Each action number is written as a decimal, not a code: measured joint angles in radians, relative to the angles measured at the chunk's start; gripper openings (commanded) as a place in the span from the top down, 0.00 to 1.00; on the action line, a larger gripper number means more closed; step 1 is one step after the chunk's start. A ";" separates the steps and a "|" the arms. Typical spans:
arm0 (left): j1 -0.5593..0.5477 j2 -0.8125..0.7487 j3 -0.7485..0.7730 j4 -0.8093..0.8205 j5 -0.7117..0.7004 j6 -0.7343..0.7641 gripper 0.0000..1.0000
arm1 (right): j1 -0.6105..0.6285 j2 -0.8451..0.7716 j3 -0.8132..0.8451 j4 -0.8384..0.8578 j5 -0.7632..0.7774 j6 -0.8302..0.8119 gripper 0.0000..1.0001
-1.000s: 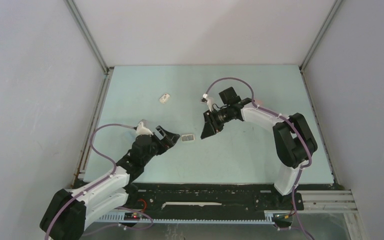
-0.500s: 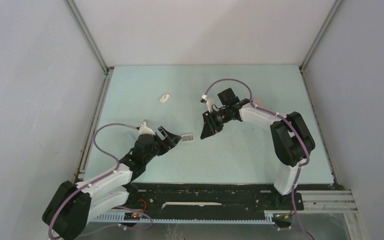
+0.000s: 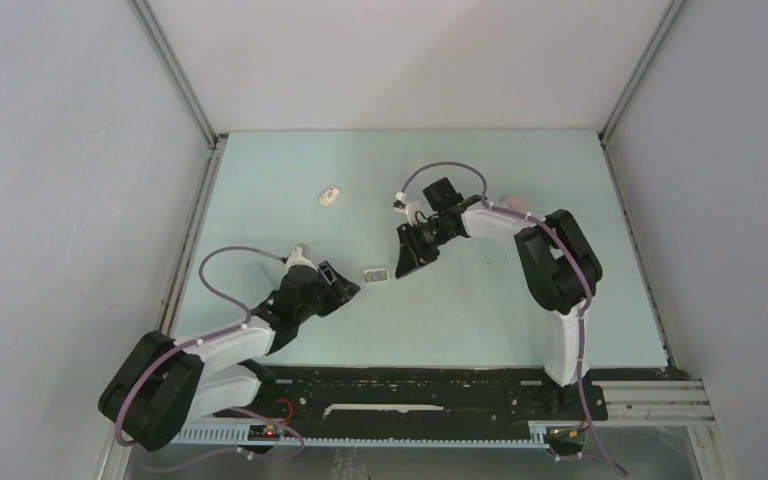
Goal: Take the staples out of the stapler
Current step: Adjust the staple box at the center of the board, then move the shell to the center of the board.
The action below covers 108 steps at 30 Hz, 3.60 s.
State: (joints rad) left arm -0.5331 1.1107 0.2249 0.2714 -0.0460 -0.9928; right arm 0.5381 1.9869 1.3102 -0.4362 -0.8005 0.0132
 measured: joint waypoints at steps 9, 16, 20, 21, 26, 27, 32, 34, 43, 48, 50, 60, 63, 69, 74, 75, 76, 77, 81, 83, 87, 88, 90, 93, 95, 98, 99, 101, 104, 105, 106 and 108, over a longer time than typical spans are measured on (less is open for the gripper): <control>0.050 0.053 0.067 -0.006 -0.002 0.033 0.54 | 0.028 0.139 0.173 -0.044 0.011 0.050 0.73; 0.087 0.122 0.077 0.005 0.007 0.046 0.61 | 0.037 0.155 0.187 -0.068 0.034 0.065 0.74; 0.093 0.182 0.111 0.021 0.033 0.058 0.62 | 0.037 0.155 0.187 -0.071 0.051 0.066 0.78; 0.093 0.196 0.120 0.028 0.042 0.060 0.62 | 0.037 0.156 0.188 -0.071 0.055 0.066 0.80; 0.096 0.245 0.145 0.063 0.076 0.069 0.62 | 0.037 0.165 0.191 -0.076 0.063 0.069 0.83; 0.097 0.250 0.146 0.068 0.082 0.069 0.62 | 0.037 0.167 0.191 -0.077 0.062 0.069 0.83; 0.097 0.302 0.151 0.107 0.129 0.069 0.64 | 0.038 0.182 0.194 -0.083 0.061 0.073 0.80; 0.097 0.317 0.153 0.127 0.146 0.068 0.64 | 0.039 0.189 0.204 -0.089 0.061 0.075 0.78; 0.097 0.348 0.156 0.167 0.189 0.066 0.65 | 0.044 0.195 0.219 -0.093 0.054 0.082 0.76; 0.098 0.360 0.156 0.181 0.201 0.064 0.66 | 0.046 0.196 0.219 -0.095 0.055 0.083 0.75; 0.098 0.363 0.157 0.184 0.207 0.060 0.66 | 0.047 0.198 0.221 -0.097 0.056 0.083 0.76; 0.098 0.378 0.162 0.192 0.219 0.057 0.70 | 0.065 0.211 0.251 -0.121 0.102 0.086 0.80; 0.098 0.382 0.164 0.191 0.224 0.056 0.71 | 0.069 0.211 0.254 -0.127 0.115 0.086 0.80; 0.098 0.384 0.165 0.191 0.234 0.055 0.72 | 0.071 0.211 0.256 -0.129 0.119 0.085 0.77; 0.098 0.385 0.166 0.191 0.237 0.055 0.64 | 0.071 0.208 0.256 -0.130 0.129 0.077 0.68; 0.098 0.385 0.167 0.190 0.238 0.057 0.62 | 0.071 0.205 0.256 -0.130 0.134 0.074 0.67; 0.098 0.383 0.169 0.189 0.240 0.057 0.59 | 0.071 0.201 0.256 -0.131 0.141 0.070 0.66; 0.098 0.379 0.171 0.185 0.241 0.058 0.56 | 0.070 0.195 0.256 -0.131 0.146 0.063 0.64; 0.098 0.328 0.172 0.144 0.240 0.064 0.45 | 0.056 0.140 0.230 -0.131 0.159 0.033 0.58; 0.098 0.276 0.172 0.108 0.232 0.079 0.37 | 0.044 0.088 0.208 -0.140 0.154 0.003 0.54; 0.098 0.103 0.173 0.008 0.177 0.130 0.25 | 0.008 -0.040 0.170 -0.173 0.122 -0.105 0.49; 0.098 0.035 0.174 -0.026 0.150 0.148 0.24 | -0.005 -0.077 0.161 -0.183 0.112 -0.137 0.48; 0.098 -0.077 0.179 -0.081 0.101 0.183 0.20 | -0.035 -0.154 0.145 -0.211 0.089 -0.209 0.47; 0.098 -0.227 0.195 -0.172 0.021 0.236 0.11 | -0.088 -0.256 0.136 -0.251 0.053 -0.309 0.46; 0.099 -0.313 0.206 -0.235 -0.028 0.274 0.08 | -0.132 -0.307 0.134 -0.280 0.019 -0.368 0.46; 0.106 -0.404 0.217 -0.306 -0.079 0.317 0.05 | -0.214 -0.360 0.115 -0.306 -0.042 -0.431 0.45; 0.113 -0.423 0.220 -0.324 -0.087 0.325 0.05 | -0.250 -0.373 0.104 -0.315 -0.064 -0.448 0.45; 0.130 -0.447 0.229 -0.367 -0.095 0.344 0.05 | -0.306 -0.392 0.083 -0.327 -0.100 -0.469 0.45; 0.163 -0.450 0.251 -0.428 -0.101 0.364 0.05 | -0.377 -0.416 0.043 -0.330 -0.142 -0.483 0.44; 0.172 -0.450 0.258 -0.445 -0.102 0.367 0.05 | -0.397 -0.425 0.026 -0.329 -0.155 -0.483 0.44; 0.182 -0.450 0.265 -0.459 -0.102 0.374 0.05 | -0.414 -0.434 0.009 -0.328 -0.166 -0.483 0.44; 0.198 -0.442 0.275 -0.472 -0.100 0.388 0.05 | -0.434 -0.449 -0.024 -0.324 -0.185 -0.483 0.44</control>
State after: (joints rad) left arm -0.3347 0.6685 0.5003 -0.2008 -0.1463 -0.6048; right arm 0.1043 1.5379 1.2861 -0.7605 -0.9855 -0.4694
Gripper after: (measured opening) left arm 0.953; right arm 0.556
